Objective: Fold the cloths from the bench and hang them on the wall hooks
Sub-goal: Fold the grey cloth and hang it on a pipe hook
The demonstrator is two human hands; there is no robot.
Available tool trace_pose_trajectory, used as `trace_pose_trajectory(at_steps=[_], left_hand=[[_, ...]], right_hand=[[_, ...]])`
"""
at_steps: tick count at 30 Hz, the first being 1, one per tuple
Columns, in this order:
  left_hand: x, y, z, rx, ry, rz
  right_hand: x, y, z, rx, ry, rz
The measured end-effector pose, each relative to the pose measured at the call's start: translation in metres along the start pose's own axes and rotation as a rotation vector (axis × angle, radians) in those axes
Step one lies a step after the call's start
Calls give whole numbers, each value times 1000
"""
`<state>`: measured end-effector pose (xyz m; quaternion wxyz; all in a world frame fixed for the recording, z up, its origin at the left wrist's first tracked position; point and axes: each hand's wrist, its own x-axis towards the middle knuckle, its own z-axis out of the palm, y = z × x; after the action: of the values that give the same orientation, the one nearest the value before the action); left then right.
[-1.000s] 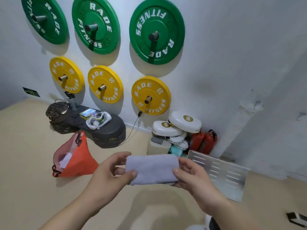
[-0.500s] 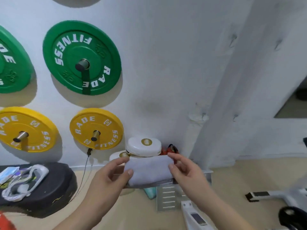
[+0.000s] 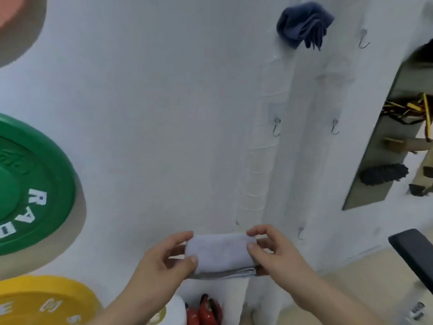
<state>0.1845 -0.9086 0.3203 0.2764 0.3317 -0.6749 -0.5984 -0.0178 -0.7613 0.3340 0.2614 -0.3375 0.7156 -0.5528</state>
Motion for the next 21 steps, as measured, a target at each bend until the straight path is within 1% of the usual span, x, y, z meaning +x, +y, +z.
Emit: trace_pose_trajectory(at_steps=[6,12,16,19,21], left_hand=[[125,58,26,14,-137,158],[201,137,71,61,-208,369],[234,177,101,56,-193,444],[254,195,124,22,-145,498],[268,205,141,3,-99,520]], right_hand=[[94,-52,-44,-58,170,-22],[161,-107,-110,-99,312,-84],[198,-136,-151,-143,337,-171],[221,-148,-173,-146,343,-276],[239,-150,-186,-223,373,-363]])
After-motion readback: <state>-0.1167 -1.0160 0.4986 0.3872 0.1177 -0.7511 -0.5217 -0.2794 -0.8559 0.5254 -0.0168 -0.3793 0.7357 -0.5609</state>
